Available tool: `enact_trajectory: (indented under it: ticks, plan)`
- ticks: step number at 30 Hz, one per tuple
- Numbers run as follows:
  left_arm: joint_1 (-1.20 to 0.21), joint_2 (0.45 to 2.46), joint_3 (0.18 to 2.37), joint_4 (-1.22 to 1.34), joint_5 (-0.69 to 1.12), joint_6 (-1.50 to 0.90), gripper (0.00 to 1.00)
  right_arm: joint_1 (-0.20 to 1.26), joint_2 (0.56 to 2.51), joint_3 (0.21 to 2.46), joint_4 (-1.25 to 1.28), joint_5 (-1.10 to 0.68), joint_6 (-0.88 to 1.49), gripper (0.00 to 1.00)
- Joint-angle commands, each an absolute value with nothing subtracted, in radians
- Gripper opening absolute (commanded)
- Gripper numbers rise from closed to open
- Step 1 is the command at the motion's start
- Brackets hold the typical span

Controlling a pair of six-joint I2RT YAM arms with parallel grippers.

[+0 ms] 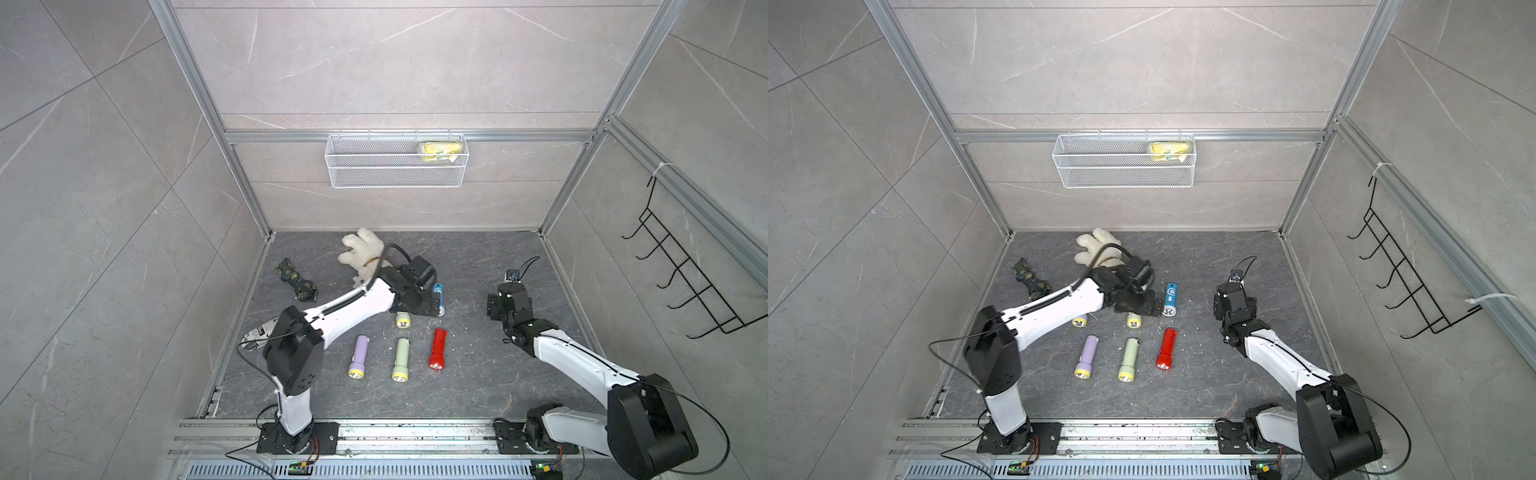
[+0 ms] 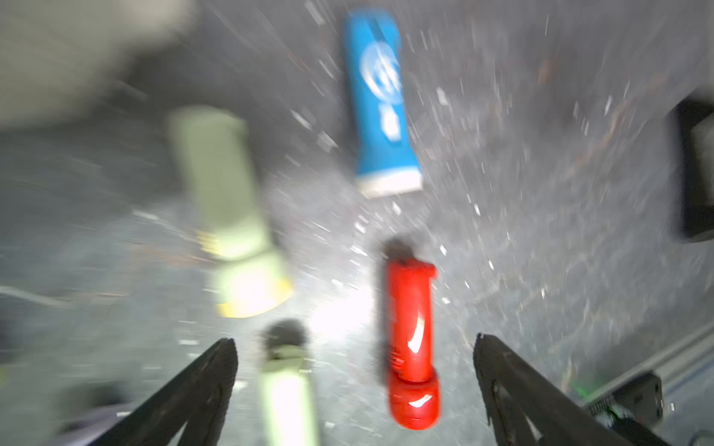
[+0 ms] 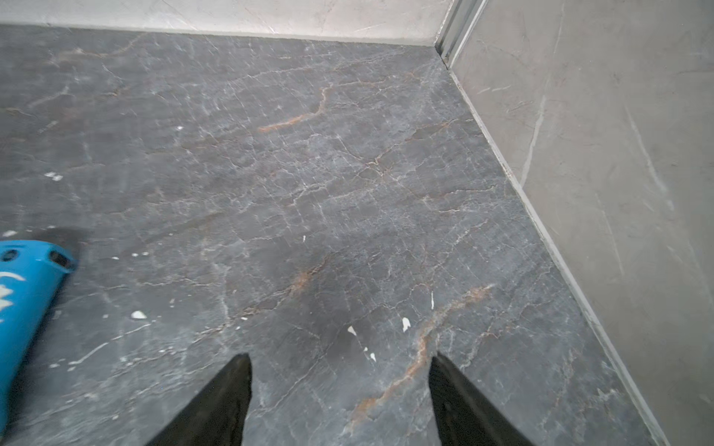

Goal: Close the plug at the bottom of the flashlight
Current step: Reset both arms

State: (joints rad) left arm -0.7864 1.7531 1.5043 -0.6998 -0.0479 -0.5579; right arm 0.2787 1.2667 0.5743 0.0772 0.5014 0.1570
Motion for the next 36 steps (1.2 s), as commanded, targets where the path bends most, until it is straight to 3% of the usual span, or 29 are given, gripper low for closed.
enact_trajectory:
  ticks: [1, 10, 13, 17, 23, 25, 30, 34, 36]
  plan:
    - [-0.671, 1.603, 1.378, -0.618, -0.197, -0.406, 1.00, 0.275, 1.308, 0.496, 0.411, 0.559, 0.081, 0.76]
    - [-0.333, 1.259, 0.889, -0.115, -0.409, -0.185, 1.00, 0.281, 1.499, 0.255, 1.146, 0.523, -0.080, 0.77]
    - [-0.258, 1.206, 0.756, 0.005, -0.465, -0.143, 0.99, 0.280, 1.500, 0.231, 1.185, 0.491, -0.080, 0.78]
    - [-0.243, 1.198, 0.598, 0.266, -0.565, -0.078, 1.00, 0.264, 1.495, 0.239, 1.155, 0.451, -0.066, 0.99]
    - [-0.228, 1.370, 0.551, 0.540, -0.572, 0.077, 0.99, 0.198, 1.578, 0.275, 1.173, 0.337, -0.038, 1.00]
    - [-0.209, 1.398, 0.523, 0.674, -0.499, 0.134, 0.99, 0.183, 1.522, 0.325, 0.949, 0.305, 0.005, 0.99]
    - [-0.194, 1.437, 0.570, 0.602, -0.510, 0.191, 0.99, 0.176, 1.552, 0.315, 1.036, 0.310, -0.010, 1.00]
    - [-0.194, 1.411, 0.591, 0.431, -0.476, 0.104, 0.99, 0.176, 1.542, 0.319, 1.009, 0.307, -0.004, 1.00]
    - [-0.195, 1.425, 0.560, 0.463, -0.477, 0.097, 1.00, 0.176, 1.548, 0.316, 1.027, 0.308, -0.008, 1.00]
